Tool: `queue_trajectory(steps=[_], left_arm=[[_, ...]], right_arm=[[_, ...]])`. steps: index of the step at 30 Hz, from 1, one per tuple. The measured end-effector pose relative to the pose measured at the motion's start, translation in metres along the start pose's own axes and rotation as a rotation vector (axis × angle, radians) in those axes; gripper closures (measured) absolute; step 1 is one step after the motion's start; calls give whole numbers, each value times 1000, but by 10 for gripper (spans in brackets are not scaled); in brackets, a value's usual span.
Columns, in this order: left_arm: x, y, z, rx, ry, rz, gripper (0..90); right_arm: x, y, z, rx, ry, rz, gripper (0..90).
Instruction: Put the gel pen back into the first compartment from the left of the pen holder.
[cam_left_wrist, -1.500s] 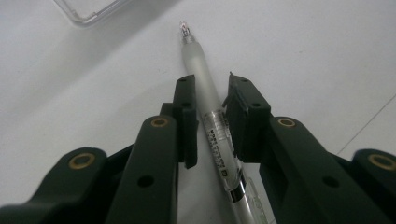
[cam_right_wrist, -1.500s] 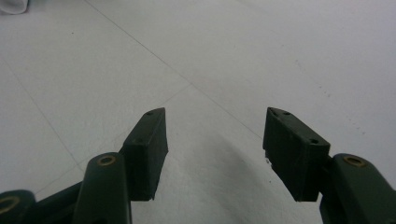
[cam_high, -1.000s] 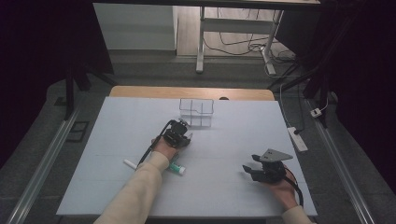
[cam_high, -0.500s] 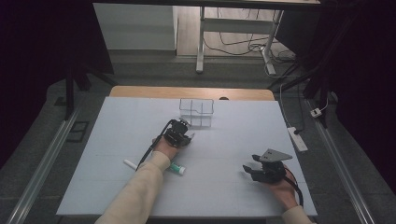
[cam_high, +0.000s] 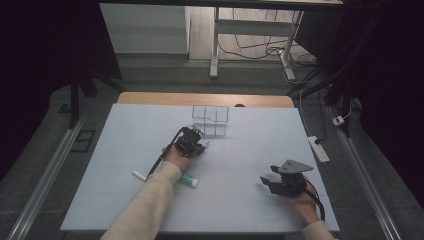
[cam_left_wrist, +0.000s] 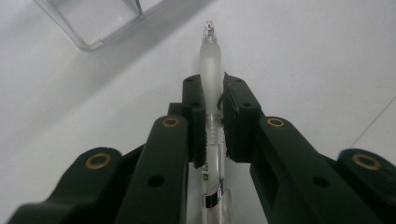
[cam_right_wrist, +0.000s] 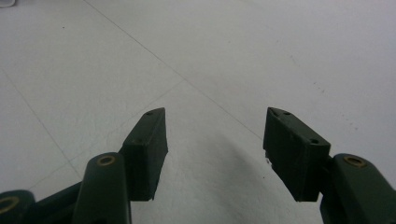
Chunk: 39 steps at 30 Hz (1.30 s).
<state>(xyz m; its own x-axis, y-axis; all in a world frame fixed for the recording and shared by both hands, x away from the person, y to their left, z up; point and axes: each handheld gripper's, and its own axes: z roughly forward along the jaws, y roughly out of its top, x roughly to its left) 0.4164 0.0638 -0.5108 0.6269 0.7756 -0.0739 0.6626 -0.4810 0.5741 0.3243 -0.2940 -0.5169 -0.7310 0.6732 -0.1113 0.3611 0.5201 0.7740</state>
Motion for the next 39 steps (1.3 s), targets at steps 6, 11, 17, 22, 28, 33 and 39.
queue_trajectory(steps=[6, 11, 17, 22, 28, 33, 39], left_arm=[[4, -1, -15, -49, -8, 5, 801], [6, -2, -24, -72, -6, 17, 801], [7, -2, -34, -112, -18, 22, 801], [8, -4, -41, -145, -23, 25, 800], [10, -5, -52, -194, -43, 28, 800], [10, -6, -58, -223, -52, 29, 800], [11, -7, -63, -252, -57, 26, 800]], right_arm=[[0, 0, 0, 5, -3, -2, 394], [0, 0, 0, 4, -3, 0, 394], [0, 0, 0, 2, -2, 3, 393], [0, 0, 0, 7, -3, 3, 393], [0, 0, 0, 6, -7, 5, 393], [-1, 0, 0, 14, -8, 3, 393], [-1, -1, 0, 10, -8, 6, 393]])
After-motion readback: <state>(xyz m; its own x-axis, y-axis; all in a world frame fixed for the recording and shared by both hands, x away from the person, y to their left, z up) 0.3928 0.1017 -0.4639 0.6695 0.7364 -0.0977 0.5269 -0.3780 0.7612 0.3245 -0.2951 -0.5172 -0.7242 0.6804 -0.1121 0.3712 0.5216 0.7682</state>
